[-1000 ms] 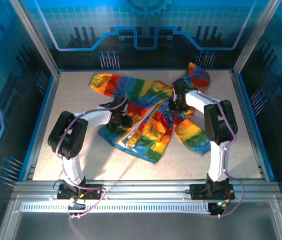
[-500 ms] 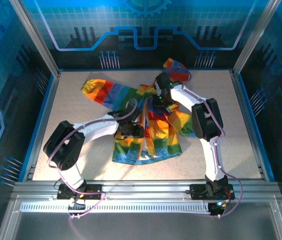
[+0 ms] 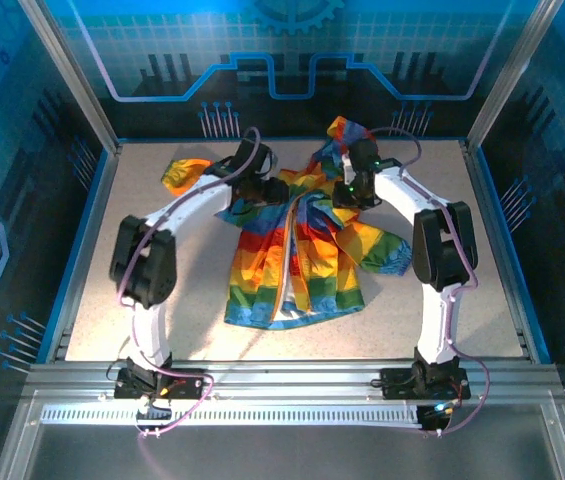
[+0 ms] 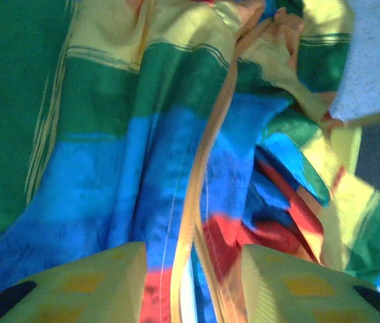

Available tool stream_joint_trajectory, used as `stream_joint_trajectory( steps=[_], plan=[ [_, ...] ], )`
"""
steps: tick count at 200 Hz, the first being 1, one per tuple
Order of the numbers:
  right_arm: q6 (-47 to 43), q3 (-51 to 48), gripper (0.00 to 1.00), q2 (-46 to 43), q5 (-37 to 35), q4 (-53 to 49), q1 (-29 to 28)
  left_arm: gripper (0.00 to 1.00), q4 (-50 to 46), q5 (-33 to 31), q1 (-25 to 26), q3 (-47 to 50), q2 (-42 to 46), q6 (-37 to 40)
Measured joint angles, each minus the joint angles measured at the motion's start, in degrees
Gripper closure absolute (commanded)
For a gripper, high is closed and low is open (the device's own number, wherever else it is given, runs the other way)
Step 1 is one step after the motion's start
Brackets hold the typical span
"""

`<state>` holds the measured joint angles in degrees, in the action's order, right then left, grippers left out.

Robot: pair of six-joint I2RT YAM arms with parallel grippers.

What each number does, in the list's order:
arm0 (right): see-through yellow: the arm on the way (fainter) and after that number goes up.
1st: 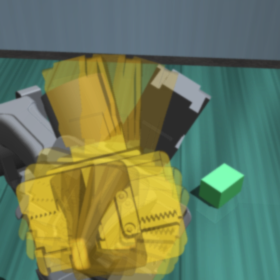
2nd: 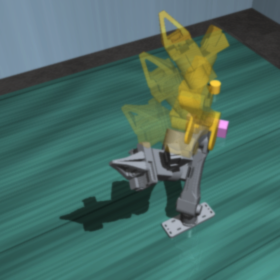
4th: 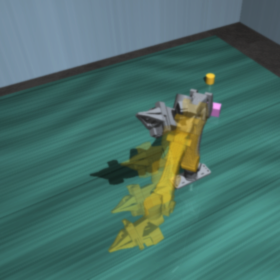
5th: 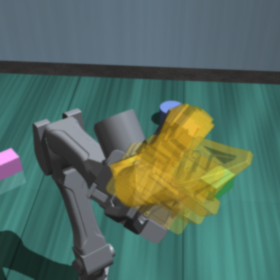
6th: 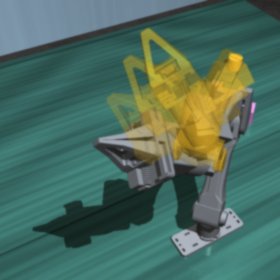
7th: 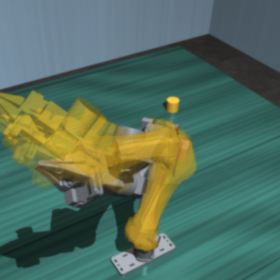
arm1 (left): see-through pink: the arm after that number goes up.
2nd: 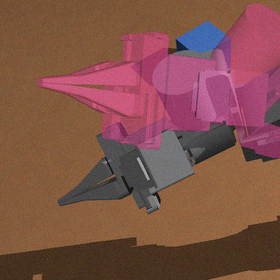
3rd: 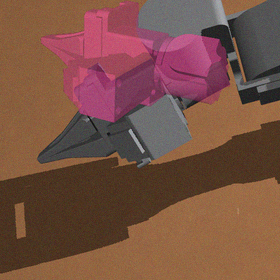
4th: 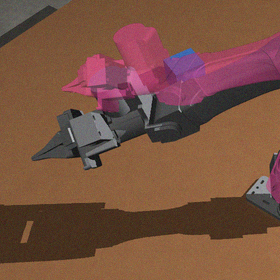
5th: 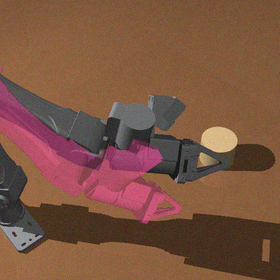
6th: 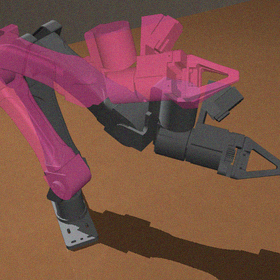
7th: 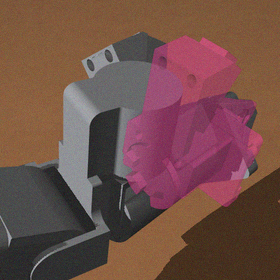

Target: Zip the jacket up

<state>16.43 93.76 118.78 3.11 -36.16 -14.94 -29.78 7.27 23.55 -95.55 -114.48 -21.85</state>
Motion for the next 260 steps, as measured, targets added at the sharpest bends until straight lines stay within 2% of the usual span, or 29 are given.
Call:
stream_joint_trajectory(
  steps=[32, 70, 113, 174, 206, 236, 260],
  plan=[
    [0.02, -3.48, 0.71, 1.46, 1.92, 0.15, 1.38, 0.67, -1.01, 0.92, -0.52, -9.94, -12.48, -0.94],
    [-0.63, -6.19, 0.71, 1.57, 2.03, -0.83, 5.14, 0.69, -0.83, 3.02, -2.95, -9.05, -18.51, -5.62],
    [-1.09, -5.22, 0.71, 2.47, 1.9, -2.25, 9.05, 0.69, 5.16, 6.38, -8.22, -0.81, -15.1, -11.3],
    [-1.53, 4.63, 0.72, 7.98, 1.84, -5.73, 9.27, 0.7, 9.77, 7.45, -17.35, 10.95, -8.31, -15.8],
    [-2.62, 12.9, 0.72, 12.9, 1.4, -7.93, 8.81, 0.69, 10.6, 7.43, -18.03, 12.48, -7.23, -16.7],
    [-3.67, 16.41, 0.68, 13.57, 0.22, -10.36, 7.87, 0.6, 10.05, 7.17, -18.05, 13.68, -5.64, -16.68],
    [-4.24, 17.31, 0.68, 12.55, -0.28, -11.43, 6.95, 0.54, 8.31, 6.99, -18.05, 14.8, -1.53, -14.62]
  ],
)
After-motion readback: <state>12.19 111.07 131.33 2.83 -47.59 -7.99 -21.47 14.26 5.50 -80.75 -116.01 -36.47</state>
